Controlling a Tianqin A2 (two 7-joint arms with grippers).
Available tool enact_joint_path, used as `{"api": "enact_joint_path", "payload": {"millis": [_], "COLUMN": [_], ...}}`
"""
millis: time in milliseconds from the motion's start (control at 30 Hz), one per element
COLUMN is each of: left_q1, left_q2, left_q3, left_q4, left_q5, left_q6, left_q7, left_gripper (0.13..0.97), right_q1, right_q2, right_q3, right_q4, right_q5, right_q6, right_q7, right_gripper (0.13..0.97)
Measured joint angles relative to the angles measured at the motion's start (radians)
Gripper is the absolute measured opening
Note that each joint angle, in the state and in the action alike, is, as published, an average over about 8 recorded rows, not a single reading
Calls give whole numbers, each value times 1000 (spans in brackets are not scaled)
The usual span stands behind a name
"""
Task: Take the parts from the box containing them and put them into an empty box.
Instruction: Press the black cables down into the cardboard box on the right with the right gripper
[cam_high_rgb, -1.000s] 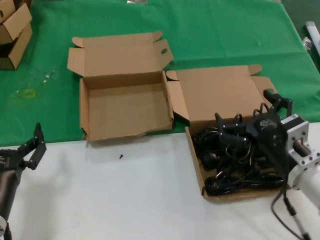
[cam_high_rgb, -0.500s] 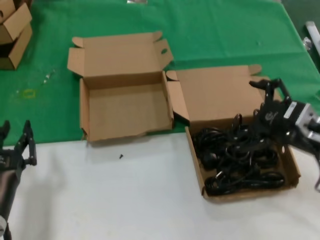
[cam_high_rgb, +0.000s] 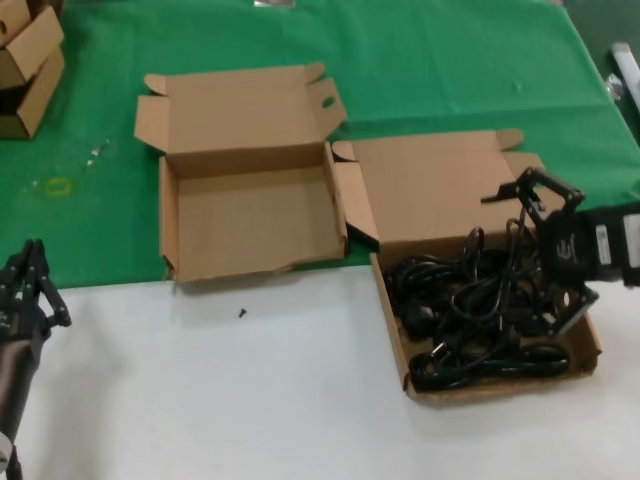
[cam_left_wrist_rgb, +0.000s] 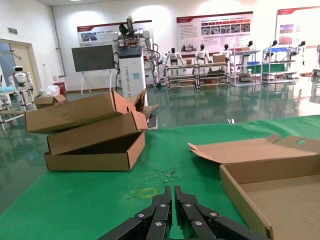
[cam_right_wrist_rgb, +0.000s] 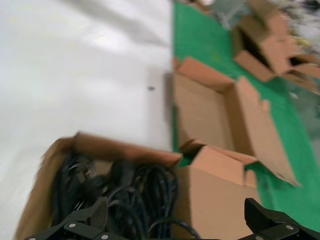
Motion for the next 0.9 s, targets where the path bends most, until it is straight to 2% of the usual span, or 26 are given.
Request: {"api": "enact_joint_path", "payload": {"millis": [167,400,667,900], "left_q1": [0,0,0,0], "left_q2": [0,0,0,0], "left_q3": [0,0,0,0], "left_q4": [0,0,0,0], "left_q5": [0,0,0,0], "left_q6": [0,0,0,0], "left_q7": [0,0,0,0], "left_gripper": [176,143,143,143], "right_q1": [87,169,196,189], "right_q2": [-41,-108,-157,-177], "right_q3": [-18,-32,-41,-32], "right_q4": [-77,-185,-265,-286], "right_q5": [-85,-198,-279,-308], "right_q6": [-114,-166,-188,-200], "right_q7": [-93,-224,-321,-350], "right_gripper": [966,966,965,959]}}
